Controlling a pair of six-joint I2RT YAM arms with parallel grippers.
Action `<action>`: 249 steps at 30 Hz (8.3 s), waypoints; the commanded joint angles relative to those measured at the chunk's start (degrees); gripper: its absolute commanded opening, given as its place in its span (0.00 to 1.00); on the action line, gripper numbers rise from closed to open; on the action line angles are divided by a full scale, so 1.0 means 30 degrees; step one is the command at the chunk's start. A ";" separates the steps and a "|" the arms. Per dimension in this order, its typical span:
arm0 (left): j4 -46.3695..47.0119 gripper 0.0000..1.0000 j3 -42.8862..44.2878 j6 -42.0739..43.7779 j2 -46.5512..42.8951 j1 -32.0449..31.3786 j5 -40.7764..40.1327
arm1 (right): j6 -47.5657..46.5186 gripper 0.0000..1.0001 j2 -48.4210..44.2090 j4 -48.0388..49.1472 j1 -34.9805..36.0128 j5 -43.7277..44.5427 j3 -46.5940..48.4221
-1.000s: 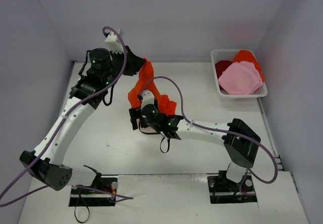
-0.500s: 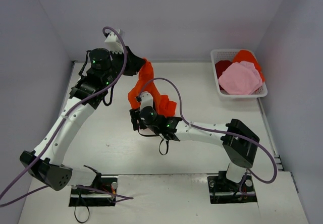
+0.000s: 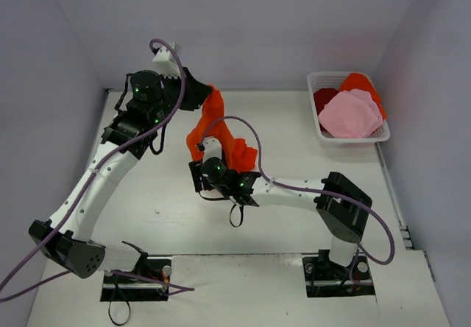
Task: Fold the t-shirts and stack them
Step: Flatten the tshirt out
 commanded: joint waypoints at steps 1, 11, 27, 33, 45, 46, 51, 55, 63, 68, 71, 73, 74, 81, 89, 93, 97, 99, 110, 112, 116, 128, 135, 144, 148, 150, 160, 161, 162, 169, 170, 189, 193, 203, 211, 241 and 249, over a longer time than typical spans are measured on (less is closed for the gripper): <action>0.1716 0.00 0.0615 0.0261 -0.0572 0.0104 -0.0059 | -0.0524 0.61 -0.0134 0.1433 0.0092 0.1043 0.0775; 0.1804 0.00 0.0263 0.0290 -0.0601 0.0104 -0.0088 | -0.1404 0.56 0.1009 0.1520 0.0062 0.1512 0.2239; 0.1922 0.00 -0.0118 0.0261 -0.0660 0.0104 -0.0117 | -0.1609 0.47 0.0951 0.0789 -0.0025 0.1746 0.3062; 0.2068 0.00 -0.0148 0.0144 -0.0543 0.0104 -0.0088 | -0.1580 0.45 0.0542 0.0437 -0.0026 0.1864 0.3033; 0.2009 0.00 0.0058 0.0144 -0.0484 0.0104 -0.0029 | -0.0965 0.38 0.0716 0.0495 -0.0055 0.1894 0.2505; 0.2009 0.00 0.0057 0.0144 -0.0484 0.0104 -0.0029 | -0.0965 0.35 0.0746 0.0495 -0.0055 0.1894 0.2505; 0.1951 0.00 0.0028 0.0202 -0.0542 0.0104 -0.0146 | -0.0761 0.17 0.0834 0.0495 -0.0113 0.1864 0.2505; 0.1805 0.00 0.0028 0.0261 -0.0630 0.0104 -0.0147 | -0.0614 0.05 0.0805 0.0495 -0.0084 0.1835 0.2417; 0.1277 0.00 -0.0235 0.0759 -0.1157 0.0133 -0.0674 | -0.0555 0.00 -0.1360 -0.1348 -0.0754 0.2831 0.2505; 0.1336 0.00 -0.0645 0.0495 -0.1275 0.0133 -0.0820 | -0.0496 0.00 -0.4372 -0.2960 -0.2103 0.2743 0.2417; 0.1365 0.70 -0.0733 0.0524 -0.1216 0.0075 -0.0616 | -0.0642 0.00 -0.6014 -0.3547 -0.2835 0.2772 0.2271; 0.1336 0.83 -0.0909 0.0524 -0.1216 0.0075 -0.0644 | -0.0818 0.00 -0.6663 -0.3897 -0.3101 0.2831 0.2241; 0.1336 0.82 -0.0996 0.0524 -0.1303 0.0075 -0.0645 | -0.0963 0.00 -0.7188 -0.3986 -0.3363 0.2918 0.2241; 0.1628 0.83 -0.2051 0.0114 -0.1510 -0.0217 -0.0791 | -0.1462 0.00 -0.7224 -0.4806 -0.3863 0.2656 0.3938; 0.1745 0.83 -0.3543 -0.0354 -0.2211 -0.0570 -0.1172 | -0.2603 0.00 -0.5702 -0.5509 -0.4009 0.3416 0.8095; 0.1687 0.83 -0.4130 -0.0530 -0.2768 -0.0599 -0.1143 | -0.3336 0.00 -0.4617 -0.6505 -0.4536 0.3476 1.0937; 0.1512 0.83 -0.4629 -0.0618 -0.3295 -0.0687 -0.1025 | -0.4127 0.00 -0.2981 -0.7208 -0.5355 0.3476 1.4187; 0.1394 0.83 -0.4834 -0.0647 -0.3471 -0.0745 -0.1025 | -0.4713 0.00 -0.2508 -0.7472 -0.5445 0.3621 1.5999; 0.2448 0.83 -0.6358 -0.1497 -0.3824 -0.1184 -0.0498 | -0.6296 0.00 -0.1159 -0.6131 -0.5944 0.5467 2.0608; 0.2565 0.83 -0.6446 -0.1526 -0.3707 -0.1301 -0.0498 | -0.6791 0.00 -0.0839 -0.5834 -0.5973 0.5468 2.1832; 0.3062 0.83 -0.6913 -0.1585 -0.3707 -0.1361 -0.0586 | -0.7147 0.00 -0.0280 -0.5804 -0.5944 0.5410 2.4295; 0.7455 0.82 -0.9668 -0.2317 -0.2712 -0.1741 -0.0176 | -0.6971 0.00 -0.5197 -0.0245 -0.5973 0.4826 1.8507; 0.9509 0.75 -1.0314 -0.2844 -0.0869 -0.2736 0.0059 | -0.7321 0.00 -0.7572 0.0378 -0.5944 0.4969 1.6744; 1.0447 0.53 -0.9554 -0.3079 0.1067 -0.4932 -0.0761 | -0.8405 0.00 -0.7545 0.0143 -0.5973 0.5291 1.6832; 1.0417 0.52 -0.9464 -0.3313 0.1186 -0.6514 -0.1698 | -0.8611 0.00 -0.7574 0.0231 -0.5973 0.5643 1.6275; 1.0621 0.52 -0.9464 -0.3634 0.1273 -0.7361 -0.2077 | -0.8670 0.00 -0.7516 0.0261 -0.5973 0.5731 1.6071; 0.9216 0.68 -0.6127 -0.2904 0.0600 -0.9154 -0.4277 | -0.8378 0.00 -0.7926 0.0261 -0.5973 0.5791 1.4195; 0.9303 0.70 -0.5660 -0.2816 0.0658 -0.9154 -0.4422 | -0.8319 0.00 -0.7955 0.0261 -0.5973 0.5790 1.4050; 0.9362 0.71 -0.5365 -0.2670 0.0949 -0.9183 -0.4511 | -0.8202 0.00 -0.8013 0.0261 -0.5973 0.5761 1.3932; 0.8309 0.72 -0.1996 -0.1118 0.2532 -0.9183 -0.5331 | -0.7996 0.00 -0.8365 0.0173 -0.5973 0.5556 1.3053; 0.8308 0.72 -0.1877 -0.0913 0.2650 -0.9154 -0.5448 | -0.7996 0.00 -0.8423 0.0173 -0.5973 0.5585 1.2965; 1.3898 0.72 -1.2000 -0.4893 0.2565 -0.9414 -0.6091 | -0.9167 0.00 -0.8660 -0.0677 -0.5973 0.5526 1.4398; 1.1422 0.72 -1.2220 -0.5012 0.2066 -1.2224 -0.8111 | -0.9373 0.00 -0.7927 -0.0706 -0.5973 0.5322 1.5335; 0.7931 0.72 -1.1136 -0.4609 0.1070 -1.5658 -1.1130 | -0.9080 0.00 -0.6901 -0.0794 -0.5973 0.5291 1.5485; 0.5406 0.72 -0.9083 -0.3400 0.0894 -1.3996 -1.2366 | -0.9227 0.00 -0.7397 -0.0794 -0.6002 0.5673 1.5250; 1.0448 0.72 -1.1951 -0.4655 0.3267 -1.0674 -0.8614 | -1.1189 0.00 -0.8981 -0.0765 -0.5973 0.6932 1.5718; 1.0099 0.72 -1.3338 -0.3904 0.0142 -1.2142 -1.2008 | -1.0342 0.00 -0.9274 -0.0442 -0.5973 0.6669 1.4430</action>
